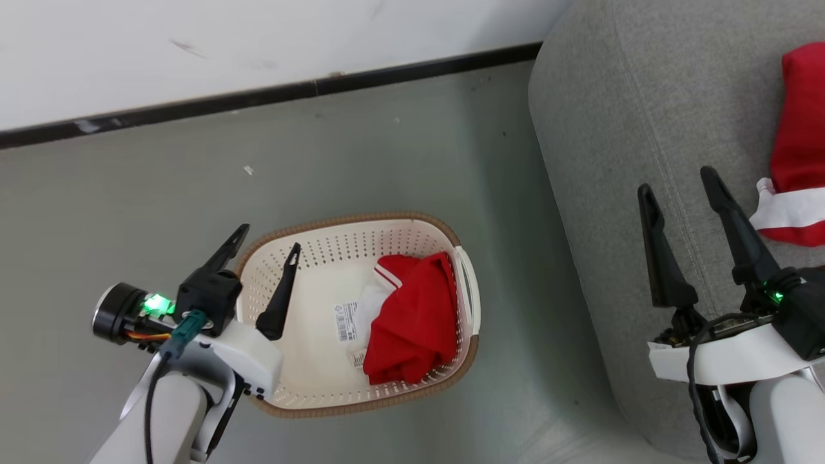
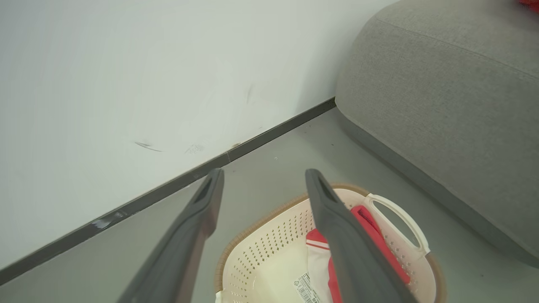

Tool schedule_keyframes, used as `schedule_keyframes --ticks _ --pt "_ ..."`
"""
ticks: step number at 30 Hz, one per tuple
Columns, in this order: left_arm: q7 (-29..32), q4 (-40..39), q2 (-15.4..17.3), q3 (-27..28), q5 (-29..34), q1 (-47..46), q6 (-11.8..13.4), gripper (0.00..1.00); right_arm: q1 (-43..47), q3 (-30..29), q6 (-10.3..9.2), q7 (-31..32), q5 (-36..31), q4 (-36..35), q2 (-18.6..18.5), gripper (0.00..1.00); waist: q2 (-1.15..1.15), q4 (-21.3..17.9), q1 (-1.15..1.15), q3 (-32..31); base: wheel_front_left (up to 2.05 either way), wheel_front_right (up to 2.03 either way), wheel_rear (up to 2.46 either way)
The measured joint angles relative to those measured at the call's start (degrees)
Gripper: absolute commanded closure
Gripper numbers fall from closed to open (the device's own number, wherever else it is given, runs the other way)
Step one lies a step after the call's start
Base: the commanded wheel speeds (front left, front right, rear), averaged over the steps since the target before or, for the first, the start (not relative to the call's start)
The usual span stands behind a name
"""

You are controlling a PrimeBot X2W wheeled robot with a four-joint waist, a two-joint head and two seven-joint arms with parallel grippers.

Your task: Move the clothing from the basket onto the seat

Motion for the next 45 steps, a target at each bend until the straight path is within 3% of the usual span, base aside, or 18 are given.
schedule_keyframes --ticks 7,18,45 --pt "2.21 2.55 -0.6 -4.8 2.68 -3.79 -2.65 0.0 -3.03 -0.81 0.0 0.0 0.59 -1.42 -0.01 0.0 0.0 -1.23 0.0 4.5 0.0 0.0 0.0" --pt "6.27 11.12 -4.76 -12.51 6.09 -10.47 -7.45 0.0 -7.75 -0.43 0.0 -0.14 2.01 -1.92 -0.03 0.0 0.0 -4.19 0.0 11.6 0.0 0.0 0.0" --pt "7.99 25.21 -6.7 -11.83 6.99 -22.42 -9.46 0.0 -17.12 2.18 0.0 -0.15 7.37 -2.98 -0.04 0.0 0.0 -12.01 0.0 23.65 0.0 0.0 0.0"
